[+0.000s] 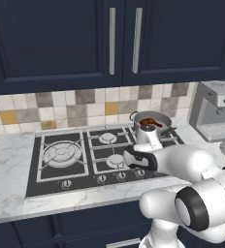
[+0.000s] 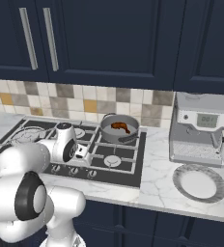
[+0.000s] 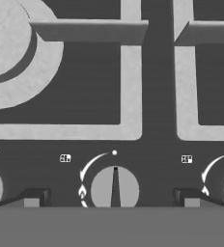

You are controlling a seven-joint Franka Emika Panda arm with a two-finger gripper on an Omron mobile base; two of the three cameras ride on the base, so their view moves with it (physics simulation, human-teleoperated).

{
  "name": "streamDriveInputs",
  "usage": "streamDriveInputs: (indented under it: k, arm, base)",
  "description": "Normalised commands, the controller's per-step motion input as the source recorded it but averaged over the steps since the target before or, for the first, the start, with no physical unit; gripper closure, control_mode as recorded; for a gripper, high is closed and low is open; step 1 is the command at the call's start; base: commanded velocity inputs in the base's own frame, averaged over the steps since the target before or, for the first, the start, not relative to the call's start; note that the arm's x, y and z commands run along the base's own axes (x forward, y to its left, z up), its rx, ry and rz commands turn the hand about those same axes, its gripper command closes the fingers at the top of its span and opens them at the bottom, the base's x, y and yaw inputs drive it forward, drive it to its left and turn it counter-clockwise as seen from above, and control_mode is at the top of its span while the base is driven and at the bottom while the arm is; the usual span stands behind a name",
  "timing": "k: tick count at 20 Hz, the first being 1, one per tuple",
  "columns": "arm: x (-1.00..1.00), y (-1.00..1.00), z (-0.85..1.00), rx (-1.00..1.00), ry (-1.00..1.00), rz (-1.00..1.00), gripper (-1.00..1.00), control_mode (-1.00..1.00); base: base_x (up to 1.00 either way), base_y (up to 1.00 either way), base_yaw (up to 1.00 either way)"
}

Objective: Retrieve the frozen meat and place it in the pot on a burner. Then turn the burner on.

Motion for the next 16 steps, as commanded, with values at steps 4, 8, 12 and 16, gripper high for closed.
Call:
streamDriveInputs:
  k: [4, 8, 12, 16]
  arm:
    - [-0.09, 0.00, -0.23, 0.00, 0.00, 0.00, -1.00, -1.00]
    - [-0.14, 0.00, -0.31, 0.00, 0.00, 0.00, -1.00, -1.00]
    - [-0.14, 0.00, -0.29, 0.00, 0.00, 0.00, -1.00, -1.00]
    - [-0.20, 0.00, -0.26, 0.00, 0.00, 0.00, -1.00, -1.00]
  base:
    - [0.00, 0.00, 0.00]
    - [0.00, 0.00, 0.00]
    - [0.00, 0.00, 0.00]
    - [0.00, 0.00, 0.00]
